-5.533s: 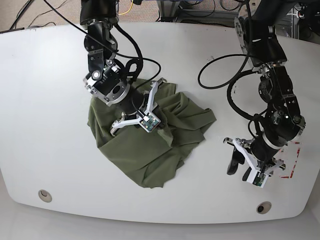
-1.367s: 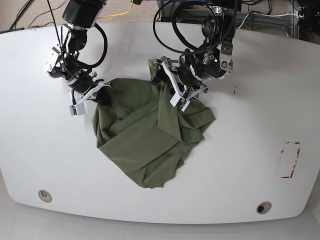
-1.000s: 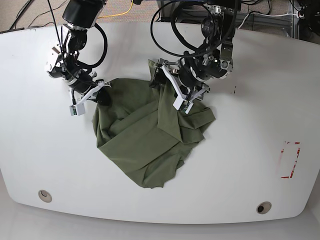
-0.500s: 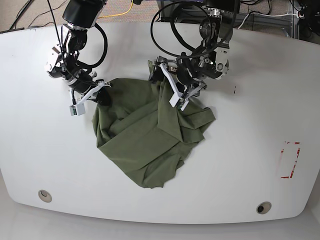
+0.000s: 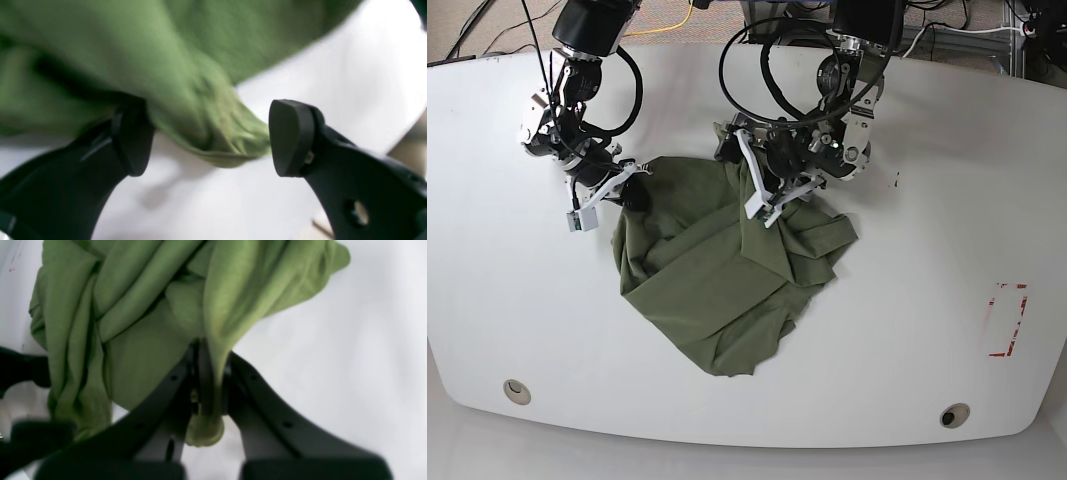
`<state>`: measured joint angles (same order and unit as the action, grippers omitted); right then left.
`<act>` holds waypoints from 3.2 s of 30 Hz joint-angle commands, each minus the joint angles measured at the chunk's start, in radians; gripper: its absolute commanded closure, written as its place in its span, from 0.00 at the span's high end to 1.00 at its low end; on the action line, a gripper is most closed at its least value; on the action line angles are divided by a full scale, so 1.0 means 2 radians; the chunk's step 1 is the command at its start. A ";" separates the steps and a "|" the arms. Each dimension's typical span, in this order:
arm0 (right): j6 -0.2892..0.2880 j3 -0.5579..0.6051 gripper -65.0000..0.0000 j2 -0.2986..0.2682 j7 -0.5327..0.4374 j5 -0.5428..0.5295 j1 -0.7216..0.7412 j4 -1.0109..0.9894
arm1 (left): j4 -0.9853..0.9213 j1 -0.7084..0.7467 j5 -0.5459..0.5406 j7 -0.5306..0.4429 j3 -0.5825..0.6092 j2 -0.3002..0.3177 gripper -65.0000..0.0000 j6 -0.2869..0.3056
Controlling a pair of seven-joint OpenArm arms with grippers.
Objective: Layout the t-shirt on the table in an organized manner, then fold the t-shirt properly
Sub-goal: 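Lower the left gripper onto the bunched shirt fabric and grasp it, then lift the shirt with both grippers and stretch it between them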
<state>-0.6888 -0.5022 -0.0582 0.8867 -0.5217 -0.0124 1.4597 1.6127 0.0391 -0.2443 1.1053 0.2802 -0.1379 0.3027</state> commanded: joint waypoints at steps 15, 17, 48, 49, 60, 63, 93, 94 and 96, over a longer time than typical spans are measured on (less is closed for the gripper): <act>-0.005 -0.001 0.00 -0.005 -0.010 -0.011 0.007 0.012 | 0.007 -0.005 -0.006 0.017 0.005 0.032 0.72 0.058; -0.005 -0.001 0.00 -0.005 -0.010 -0.011 0.007 0.012 | 0.006 -0.006 -0.006 0.017 0.005 0.032 0.64 0.058; -0.005 0.038 0.00 0.003 -0.007 -0.011 -0.004 0.143 | 0.099 -0.022 -0.007 -0.005 -0.075 0.082 0.00 0.072; -0.005 0.044 0.00 0.003 -0.007 -0.010 -0.004 0.151 | 0.109 -0.028 -0.007 -0.005 -0.081 0.089 0.00 0.078; -0.005 0.055 0.00 -0.013 -0.007 -0.009 0.033 0.197 | 0.156 -0.094 -0.007 -0.002 -0.193 0.115 0.00 0.128; -0.005 0.055 0.00 -0.027 -0.007 -0.009 0.055 0.193 | 0.158 -0.124 -0.006 -0.002 -0.216 0.115 0.00 0.128; -0.005 0.169 0.00 -0.151 0.012 -0.008 0.417 0.010 | 0.098 -0.506 -0.003 0.036 -0.286 0.174 0.00 0.078; -0.005 0.175 0.00 -0.155 0.012 -0.008 0.432 -0.002 | 0.092 -0.522 -0.003 0.036 -0.286 0.178 0.00 0.078; -0.005 0.187 0.00 -0.161 0.012 -0.008 0.467 -0.024 | 0.076 -0.549 -0.003 0.036 -0.286 0.181 0.00 0.078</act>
<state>-0.6998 -0.1402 -0.3557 0.9432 -0.5213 0.8295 1.4368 1.7836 -0.9775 -0.2409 1.2118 -0.2924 0.2081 0.4622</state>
